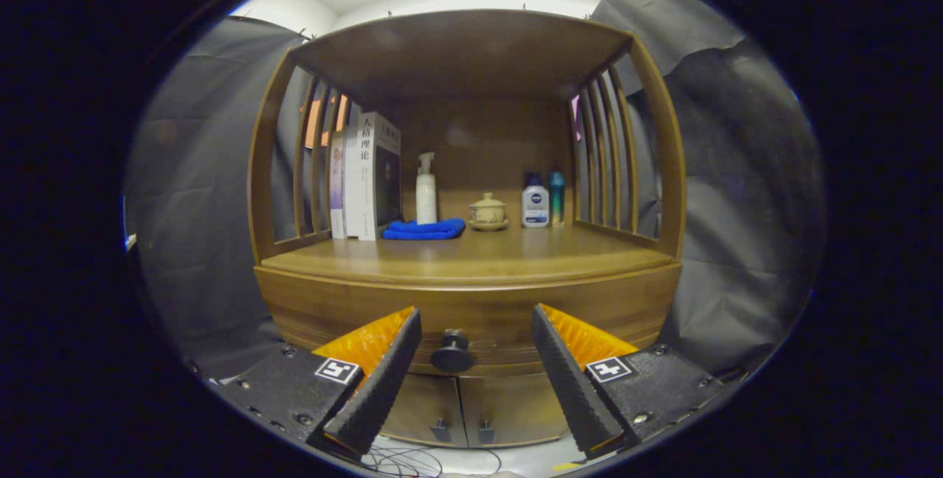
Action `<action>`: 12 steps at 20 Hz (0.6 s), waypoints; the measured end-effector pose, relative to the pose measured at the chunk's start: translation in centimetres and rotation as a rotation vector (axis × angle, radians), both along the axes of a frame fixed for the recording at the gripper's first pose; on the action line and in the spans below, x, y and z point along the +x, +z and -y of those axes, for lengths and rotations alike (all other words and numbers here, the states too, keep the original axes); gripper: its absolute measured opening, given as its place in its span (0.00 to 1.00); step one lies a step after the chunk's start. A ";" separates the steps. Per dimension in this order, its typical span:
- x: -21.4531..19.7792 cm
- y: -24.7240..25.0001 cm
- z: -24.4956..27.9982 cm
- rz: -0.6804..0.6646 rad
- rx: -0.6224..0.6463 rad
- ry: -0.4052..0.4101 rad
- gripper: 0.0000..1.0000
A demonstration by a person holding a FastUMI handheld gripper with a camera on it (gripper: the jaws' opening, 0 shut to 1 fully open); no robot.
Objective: Pull open the drawer, take out the items inside it, and place them on the countertop above the cabinet.
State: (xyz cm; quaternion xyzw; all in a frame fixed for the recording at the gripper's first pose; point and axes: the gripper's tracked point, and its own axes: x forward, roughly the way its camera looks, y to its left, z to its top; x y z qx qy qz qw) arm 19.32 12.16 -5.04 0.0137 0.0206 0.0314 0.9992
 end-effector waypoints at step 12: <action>5.9 -6.1 -2.3 -0.093 -0.041 -0.022 0.76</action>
